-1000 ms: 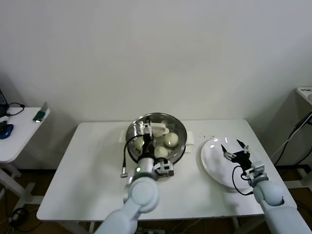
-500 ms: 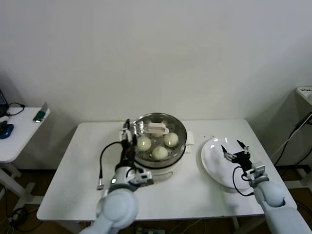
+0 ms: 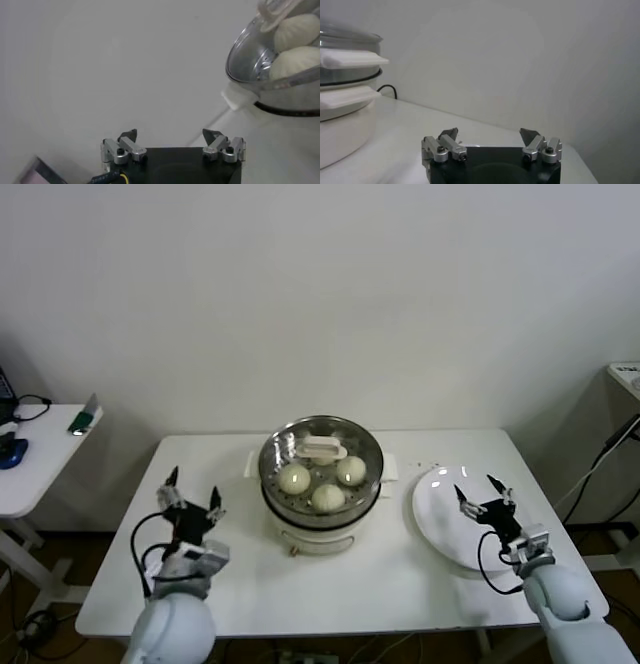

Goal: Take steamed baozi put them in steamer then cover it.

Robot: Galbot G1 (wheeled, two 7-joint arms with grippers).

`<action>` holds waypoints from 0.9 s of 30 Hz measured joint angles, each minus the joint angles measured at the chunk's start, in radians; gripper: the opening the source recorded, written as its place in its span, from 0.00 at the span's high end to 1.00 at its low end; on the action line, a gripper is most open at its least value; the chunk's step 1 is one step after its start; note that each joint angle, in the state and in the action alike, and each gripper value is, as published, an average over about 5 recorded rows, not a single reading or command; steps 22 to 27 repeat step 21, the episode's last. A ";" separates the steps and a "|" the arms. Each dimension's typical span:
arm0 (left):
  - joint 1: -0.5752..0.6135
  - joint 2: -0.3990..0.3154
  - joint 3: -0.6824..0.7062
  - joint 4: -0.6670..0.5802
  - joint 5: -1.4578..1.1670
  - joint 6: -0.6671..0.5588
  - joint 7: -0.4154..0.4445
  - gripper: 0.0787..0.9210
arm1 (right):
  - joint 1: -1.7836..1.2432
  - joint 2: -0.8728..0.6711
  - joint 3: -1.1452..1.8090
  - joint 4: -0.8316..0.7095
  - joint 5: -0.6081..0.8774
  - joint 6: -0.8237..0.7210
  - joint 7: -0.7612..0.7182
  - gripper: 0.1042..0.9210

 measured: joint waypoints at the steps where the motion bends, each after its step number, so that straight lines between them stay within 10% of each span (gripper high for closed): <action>1: 0.017 -0.009 -0.021 0.005 -0.045 -0.039 -0.012 0.12 | -0.005 0.002 0.005 0.004 0.000 0.002 -0.001 0.12; 14: 0.146 -0.081 -0.174 0.096 -0.434 -0.480 -0.071 0.12 | -0.072 0.022 0.067 0.061 0.008 0.032 -0.011 0.12; 27: 0.171 -0.096 -0.193 0.122 -0.512 -0.578 -0.070 0.12 | -0.094 0.030 0.087 0.076 0.010 0.043 -0.015 0.12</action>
